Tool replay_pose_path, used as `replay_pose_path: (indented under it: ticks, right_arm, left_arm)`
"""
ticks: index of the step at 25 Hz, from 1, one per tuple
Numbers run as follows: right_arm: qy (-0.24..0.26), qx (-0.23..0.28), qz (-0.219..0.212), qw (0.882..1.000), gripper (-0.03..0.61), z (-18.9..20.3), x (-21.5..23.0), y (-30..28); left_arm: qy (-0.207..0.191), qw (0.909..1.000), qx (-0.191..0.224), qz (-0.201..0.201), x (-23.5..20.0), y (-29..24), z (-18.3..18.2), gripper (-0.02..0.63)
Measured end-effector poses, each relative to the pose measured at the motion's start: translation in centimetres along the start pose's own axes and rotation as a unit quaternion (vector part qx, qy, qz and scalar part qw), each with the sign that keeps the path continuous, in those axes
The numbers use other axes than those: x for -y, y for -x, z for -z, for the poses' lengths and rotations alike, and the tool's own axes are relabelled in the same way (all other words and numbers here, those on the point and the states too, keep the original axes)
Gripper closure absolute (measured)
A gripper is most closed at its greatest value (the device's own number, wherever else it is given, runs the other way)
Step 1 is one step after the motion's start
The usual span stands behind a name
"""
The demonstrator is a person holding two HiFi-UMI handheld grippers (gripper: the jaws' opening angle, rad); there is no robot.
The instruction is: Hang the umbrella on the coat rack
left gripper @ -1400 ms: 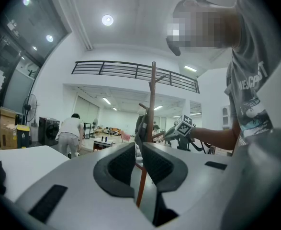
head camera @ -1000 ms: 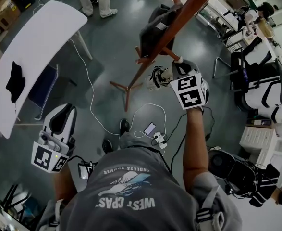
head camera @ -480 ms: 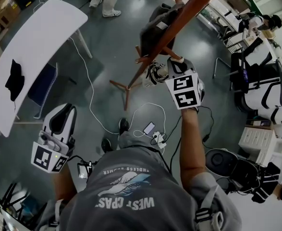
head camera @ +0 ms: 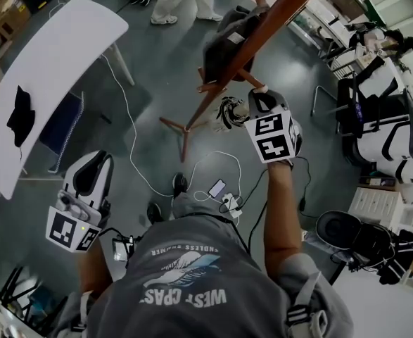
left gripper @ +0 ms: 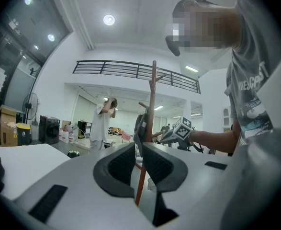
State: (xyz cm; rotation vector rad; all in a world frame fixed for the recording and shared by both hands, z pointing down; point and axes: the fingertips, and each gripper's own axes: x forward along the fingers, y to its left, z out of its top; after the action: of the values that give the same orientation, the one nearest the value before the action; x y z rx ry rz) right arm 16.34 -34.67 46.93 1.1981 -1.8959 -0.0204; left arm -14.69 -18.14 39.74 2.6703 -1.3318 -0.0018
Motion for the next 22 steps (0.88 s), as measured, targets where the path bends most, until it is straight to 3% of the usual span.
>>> replay_pose_path:
  ticks: [8,22]
  right_arm:
    - [0.026,-0.017,0.003,0.999,0.551,1.6,-0.2,1.5]
    - [0.058,-0.028,-0.016,0.998,0.551,0.0,-0.4,0.9]
  left_arm:
    - [-0.006,1.0000,0.002,0.001,0.5,0.2,-0.4,0.558]
    - [-0.004,0.9999,0.006,-0.008,0.4,0.9,-0.4,0.558]
